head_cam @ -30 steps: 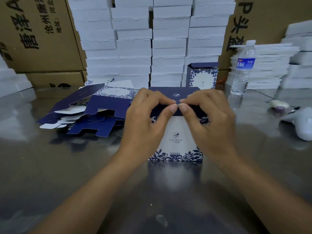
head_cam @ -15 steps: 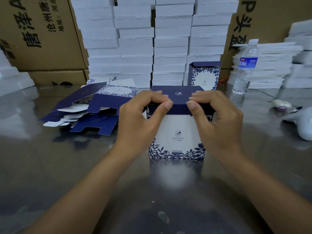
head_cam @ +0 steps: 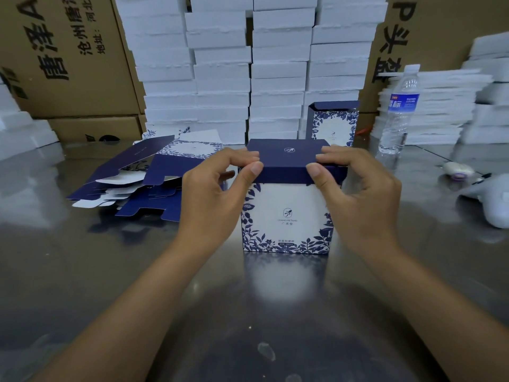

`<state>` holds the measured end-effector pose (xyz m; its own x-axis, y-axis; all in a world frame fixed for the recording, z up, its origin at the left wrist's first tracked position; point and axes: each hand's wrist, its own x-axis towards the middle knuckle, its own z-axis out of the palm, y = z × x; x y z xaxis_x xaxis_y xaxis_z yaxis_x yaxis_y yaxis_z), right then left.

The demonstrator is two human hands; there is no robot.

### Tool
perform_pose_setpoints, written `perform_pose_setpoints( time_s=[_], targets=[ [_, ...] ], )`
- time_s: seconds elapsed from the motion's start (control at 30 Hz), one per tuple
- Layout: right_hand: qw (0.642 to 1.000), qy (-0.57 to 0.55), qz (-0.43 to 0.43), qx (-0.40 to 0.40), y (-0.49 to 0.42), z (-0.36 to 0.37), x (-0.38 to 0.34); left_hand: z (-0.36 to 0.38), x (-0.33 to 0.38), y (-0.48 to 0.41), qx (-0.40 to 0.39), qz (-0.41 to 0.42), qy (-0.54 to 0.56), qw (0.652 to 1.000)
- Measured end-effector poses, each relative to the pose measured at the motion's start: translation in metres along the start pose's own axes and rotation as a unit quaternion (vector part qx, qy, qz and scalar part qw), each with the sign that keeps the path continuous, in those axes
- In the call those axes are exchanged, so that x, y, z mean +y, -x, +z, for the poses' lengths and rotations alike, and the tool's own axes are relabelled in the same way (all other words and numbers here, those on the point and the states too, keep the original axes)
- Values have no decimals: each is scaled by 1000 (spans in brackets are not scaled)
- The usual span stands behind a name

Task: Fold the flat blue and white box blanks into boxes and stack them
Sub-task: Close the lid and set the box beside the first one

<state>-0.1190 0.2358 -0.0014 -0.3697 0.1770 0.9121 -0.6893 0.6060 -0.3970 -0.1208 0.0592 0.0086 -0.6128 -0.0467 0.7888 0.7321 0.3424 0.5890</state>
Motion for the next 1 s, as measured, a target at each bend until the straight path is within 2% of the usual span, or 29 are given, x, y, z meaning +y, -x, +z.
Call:
perform_pose_setpoints(
  time_s=[0.27,0.43,0.7,0.87,1.0],
  targets=[
    [998,-45,45,-9,-2,0,-2,2,-2,0,4,-18,3,1000],
    [971,-139,193,-26,-3,2,1,0,-6,3,-1,-4,-5,1000],
    [957,-185,220,-35,-4,3,4,-2,-9,5,6,-24,18,1000],
    [943,-219,250,13,-5,6,9,-2,-8,5,12,-28,14,999],
    [947,-218,238,11,-6,8,11,-1,-9,5,14,-22,9,1000]
  ],
)
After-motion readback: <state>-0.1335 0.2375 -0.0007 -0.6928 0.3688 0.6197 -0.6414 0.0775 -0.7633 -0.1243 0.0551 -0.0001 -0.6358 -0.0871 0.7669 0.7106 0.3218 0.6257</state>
